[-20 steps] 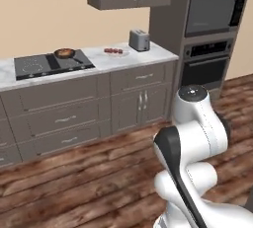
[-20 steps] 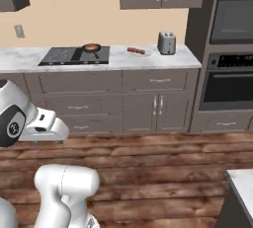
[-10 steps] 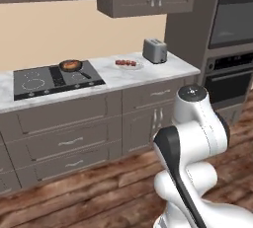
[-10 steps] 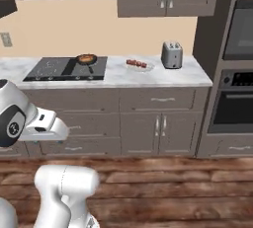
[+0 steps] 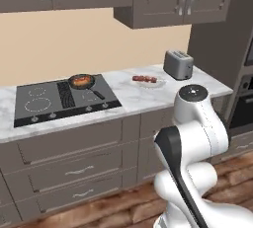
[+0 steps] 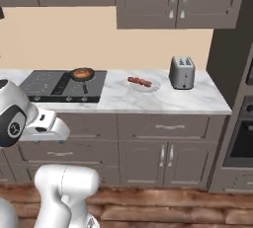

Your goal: Place the cold items (sweet potato and lime) from the fridge in one tupperware on the dining counter. Place the warm items (hot dog and kebab skewer) in the stove area in another tupperware.

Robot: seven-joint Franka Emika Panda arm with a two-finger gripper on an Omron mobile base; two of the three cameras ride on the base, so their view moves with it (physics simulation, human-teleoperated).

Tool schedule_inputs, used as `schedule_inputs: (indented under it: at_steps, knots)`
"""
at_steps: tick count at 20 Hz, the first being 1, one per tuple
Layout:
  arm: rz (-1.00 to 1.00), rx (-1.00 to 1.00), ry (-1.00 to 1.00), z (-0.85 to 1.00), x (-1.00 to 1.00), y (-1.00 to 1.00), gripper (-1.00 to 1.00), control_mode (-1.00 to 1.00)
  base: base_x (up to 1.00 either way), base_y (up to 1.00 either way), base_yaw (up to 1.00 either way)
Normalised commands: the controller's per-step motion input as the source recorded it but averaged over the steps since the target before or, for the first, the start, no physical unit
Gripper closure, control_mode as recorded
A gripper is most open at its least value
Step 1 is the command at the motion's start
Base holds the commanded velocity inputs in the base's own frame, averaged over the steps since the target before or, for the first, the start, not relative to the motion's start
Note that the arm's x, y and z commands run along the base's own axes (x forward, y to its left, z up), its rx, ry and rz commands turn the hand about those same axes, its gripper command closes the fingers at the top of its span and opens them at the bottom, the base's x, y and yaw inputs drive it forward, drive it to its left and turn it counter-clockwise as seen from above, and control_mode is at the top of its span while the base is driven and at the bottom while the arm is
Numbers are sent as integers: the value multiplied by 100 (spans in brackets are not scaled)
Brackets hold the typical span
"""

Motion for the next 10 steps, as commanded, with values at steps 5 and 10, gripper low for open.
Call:
schedule_inputs:
  at_steps: [5, 10]
  knots:
    - [0, 0, 0, 0, 0, 0, -100, 100, 100, 27, 0]
    - [0, 0, 0, 0, 0, 0, -100, 100, 78, 49, 0]
